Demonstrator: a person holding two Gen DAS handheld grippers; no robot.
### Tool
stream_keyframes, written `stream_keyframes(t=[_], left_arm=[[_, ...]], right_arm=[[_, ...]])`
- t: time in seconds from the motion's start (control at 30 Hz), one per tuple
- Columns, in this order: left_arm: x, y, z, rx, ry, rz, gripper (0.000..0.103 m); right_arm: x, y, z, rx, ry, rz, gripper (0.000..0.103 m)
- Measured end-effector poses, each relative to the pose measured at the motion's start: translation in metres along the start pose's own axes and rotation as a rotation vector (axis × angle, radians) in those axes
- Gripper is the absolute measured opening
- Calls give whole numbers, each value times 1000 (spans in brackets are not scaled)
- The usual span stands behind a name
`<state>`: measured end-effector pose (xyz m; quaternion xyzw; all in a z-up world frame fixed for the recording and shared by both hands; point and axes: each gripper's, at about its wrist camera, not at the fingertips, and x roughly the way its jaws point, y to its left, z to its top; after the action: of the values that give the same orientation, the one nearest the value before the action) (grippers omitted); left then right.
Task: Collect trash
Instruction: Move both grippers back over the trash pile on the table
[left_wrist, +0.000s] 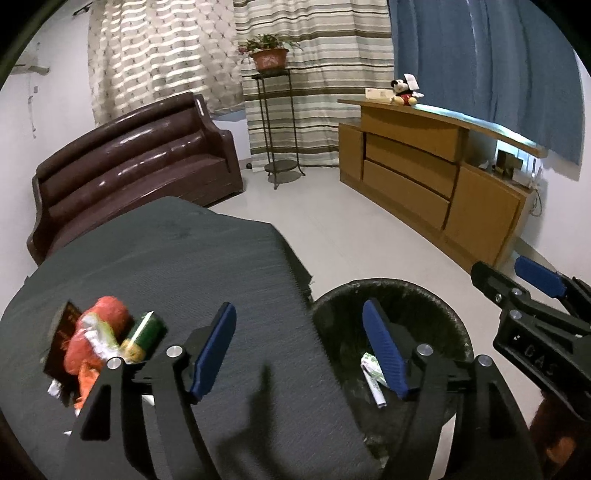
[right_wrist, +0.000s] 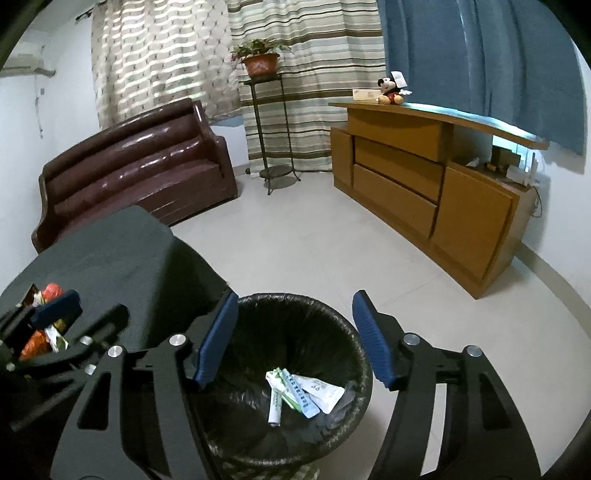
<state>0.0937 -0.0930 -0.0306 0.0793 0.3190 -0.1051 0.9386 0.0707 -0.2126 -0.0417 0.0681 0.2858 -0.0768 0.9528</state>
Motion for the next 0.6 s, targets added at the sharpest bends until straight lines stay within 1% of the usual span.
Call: stream_keyframes(t=[0.03,0.07,0.1,0.23,0.37,0.47,0.6], left_arm=[[-5,6,-1,-7,-4,7,71],[-8,11,-2,-11,-5,11,71],[-13,17,-4,-16,-6,17,71],[-27,41,-10,-36,-4,45,71],[-44,71,-19,-59,-8,89,71],[-57,97,-29,-86,-10,128,73],[-71,135,-46,-113,-8,210,74]], right_arm=[[-2,3,-1,-13,2,4,67],[-4,7,-2,-23,4,6,73],[-7,12,-3,-33,5,6,76],[-15,31,-6,-64,20,40,76],[-24,55,-11,-89,38,72,76],[-29,80,-17,-115,64,97,76],[-36,115,-27,-147,86,145,76]])
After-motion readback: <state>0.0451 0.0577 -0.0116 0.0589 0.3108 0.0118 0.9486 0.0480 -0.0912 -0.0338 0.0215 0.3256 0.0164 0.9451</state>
